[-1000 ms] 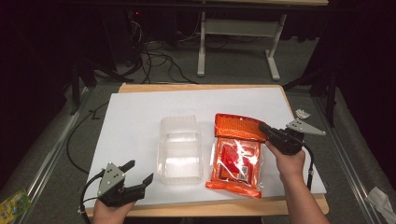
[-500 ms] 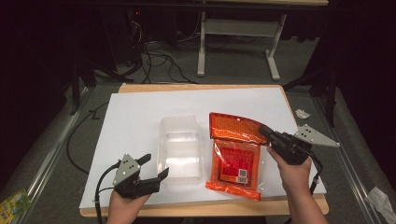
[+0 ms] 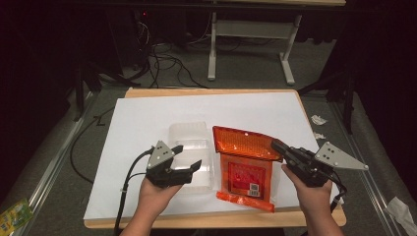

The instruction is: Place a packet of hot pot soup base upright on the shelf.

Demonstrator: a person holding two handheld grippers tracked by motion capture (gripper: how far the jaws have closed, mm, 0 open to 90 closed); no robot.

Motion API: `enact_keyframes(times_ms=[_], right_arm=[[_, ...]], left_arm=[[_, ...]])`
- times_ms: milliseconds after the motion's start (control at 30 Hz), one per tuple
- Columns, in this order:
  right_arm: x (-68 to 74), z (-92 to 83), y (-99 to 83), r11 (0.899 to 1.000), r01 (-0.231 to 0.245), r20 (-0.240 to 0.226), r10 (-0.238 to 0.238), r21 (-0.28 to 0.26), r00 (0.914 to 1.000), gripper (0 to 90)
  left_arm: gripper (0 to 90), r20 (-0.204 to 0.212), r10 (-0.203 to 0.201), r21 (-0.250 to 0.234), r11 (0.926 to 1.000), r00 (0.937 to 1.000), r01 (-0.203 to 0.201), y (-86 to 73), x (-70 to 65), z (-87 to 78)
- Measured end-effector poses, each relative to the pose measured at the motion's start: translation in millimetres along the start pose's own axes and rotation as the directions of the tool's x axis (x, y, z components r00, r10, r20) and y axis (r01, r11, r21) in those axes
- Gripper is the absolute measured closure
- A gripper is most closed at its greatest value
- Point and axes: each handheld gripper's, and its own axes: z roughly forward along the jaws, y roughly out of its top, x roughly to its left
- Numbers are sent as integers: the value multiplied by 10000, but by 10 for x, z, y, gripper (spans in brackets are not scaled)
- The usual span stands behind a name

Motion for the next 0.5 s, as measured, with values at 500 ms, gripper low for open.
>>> enact_keyframes(times_ms=[500], right_arm=[[-19,-19,-26,10000,26,18,-26,-49,10000,900]], left_arm=[[234,1469,-299,463,9987,9887,233,393,-93,703]])
